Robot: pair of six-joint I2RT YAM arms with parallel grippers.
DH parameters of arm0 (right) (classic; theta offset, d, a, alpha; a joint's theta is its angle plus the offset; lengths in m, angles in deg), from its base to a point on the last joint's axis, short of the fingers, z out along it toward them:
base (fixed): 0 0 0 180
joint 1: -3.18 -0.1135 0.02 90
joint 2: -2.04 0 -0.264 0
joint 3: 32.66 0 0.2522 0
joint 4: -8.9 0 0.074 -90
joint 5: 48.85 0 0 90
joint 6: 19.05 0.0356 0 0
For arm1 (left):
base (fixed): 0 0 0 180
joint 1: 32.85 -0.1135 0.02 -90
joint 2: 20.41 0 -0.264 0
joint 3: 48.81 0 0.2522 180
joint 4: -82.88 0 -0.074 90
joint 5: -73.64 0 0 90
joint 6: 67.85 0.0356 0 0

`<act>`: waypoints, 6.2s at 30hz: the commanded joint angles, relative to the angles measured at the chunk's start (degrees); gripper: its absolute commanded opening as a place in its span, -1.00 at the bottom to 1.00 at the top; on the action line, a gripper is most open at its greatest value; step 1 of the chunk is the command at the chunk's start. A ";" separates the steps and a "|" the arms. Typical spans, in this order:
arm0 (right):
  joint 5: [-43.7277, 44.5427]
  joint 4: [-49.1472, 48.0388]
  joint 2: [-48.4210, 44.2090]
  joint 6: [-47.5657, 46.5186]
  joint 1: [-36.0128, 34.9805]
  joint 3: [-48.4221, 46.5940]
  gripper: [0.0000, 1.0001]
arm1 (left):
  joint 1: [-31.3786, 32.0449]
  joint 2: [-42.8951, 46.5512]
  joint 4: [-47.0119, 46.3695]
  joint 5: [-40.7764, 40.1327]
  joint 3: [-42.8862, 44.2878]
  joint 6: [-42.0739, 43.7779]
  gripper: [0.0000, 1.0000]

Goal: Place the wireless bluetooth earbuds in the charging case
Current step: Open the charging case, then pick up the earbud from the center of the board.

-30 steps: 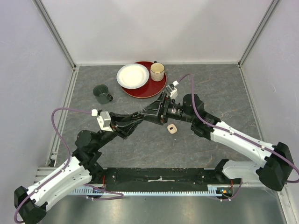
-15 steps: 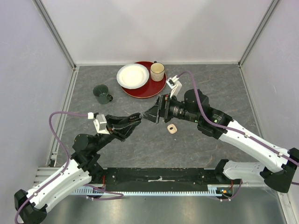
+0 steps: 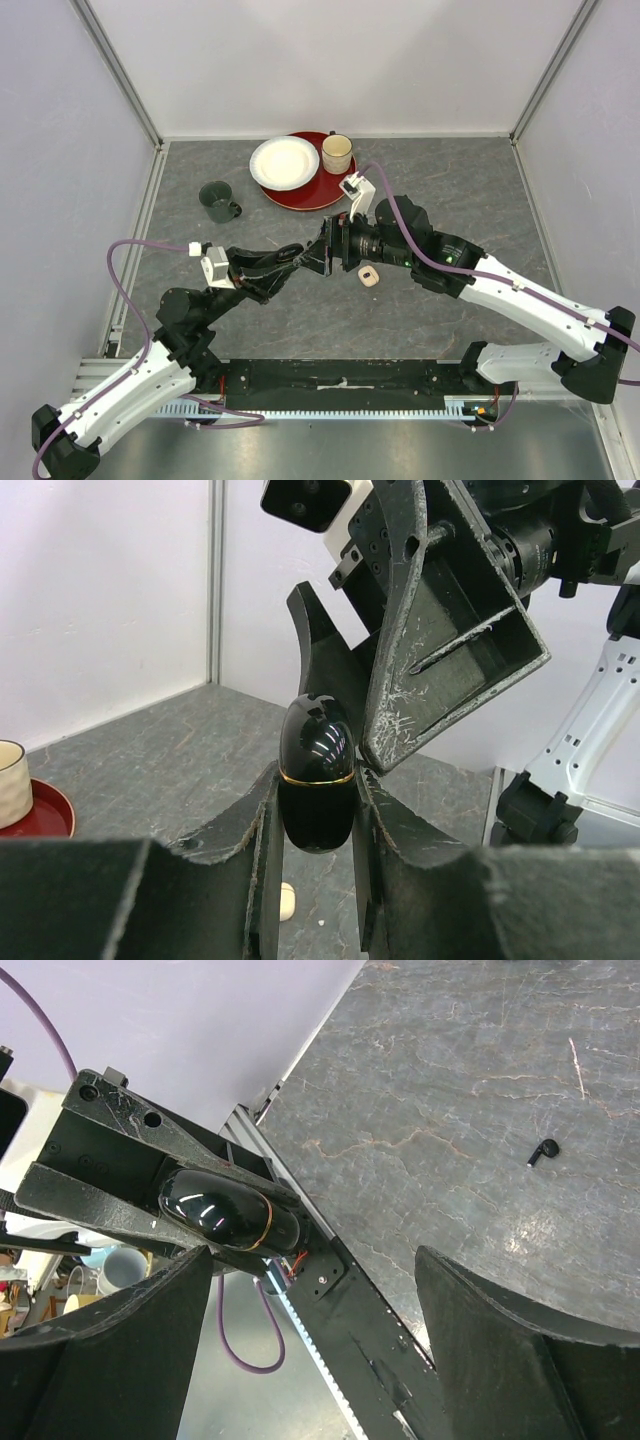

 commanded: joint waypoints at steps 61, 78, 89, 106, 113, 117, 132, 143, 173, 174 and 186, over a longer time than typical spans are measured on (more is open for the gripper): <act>12.18 -1.13 7.88 -1.83 9.98 1.28 0.52 | 0.28 15.26 15.33 0.16 1.64 0.59 -0.95; 14.37 6.52 42.97 -15.38 9.80 -19.90 0.11 | 0.28 20.37 24.74 -1.86 5.77 4.28 -0.96; 17.10 9.68 53.61 -18.02 9.54 -27.29 -0.02 | 0.19 21.07 26.76 -3.09 7.44 6.21 -0.95; 19.56 11.79 61.17 -21.01 9.36 -33.36 -0.08 | 0.19 20.72 27.55 -3.97 7.35 6.57 -0.95; 20.26 12.50 60.74 -20.74 9.27 -32.04 -0.18 | 0.28 20.02 27.55 -3.88 7.62 6.83 -0.95; 20.35 12.94 60.38 -20.83 8.75 -31.16 -0.18 | 0.28 19.84 27.20 -3.97 7.36 6.57 -0.95; 22.19 14.16 60.38 -18.37 7.60 -29.93 -0.24 | 0.19 18.35 26.59 -3.97 7.36 5.78 -0.96; 22.46 14.96 58.19 -17.76 7.60 -26.25 -0.50 | 0.19 19.66 27.11 -4.58 7.18 5.34 -0.95; 27.29 10.39 42.37 -3.96 1.80 -2.95 -0.32 | 0.19 19.66 27.29 -5.11 6.30 2.87 -0.96; 27.47 10.47 42.37 -4.04 1.63 -3.03 -0.30 | 0.28 19.84 27.29 -5.29 6.21 2.87 -0.95; 28.08 11.70 42.54 -4.31 0.66 -3.48 -0.24 | 0.19 20.10 27.55 -5.55 6.04 2.87 -0.96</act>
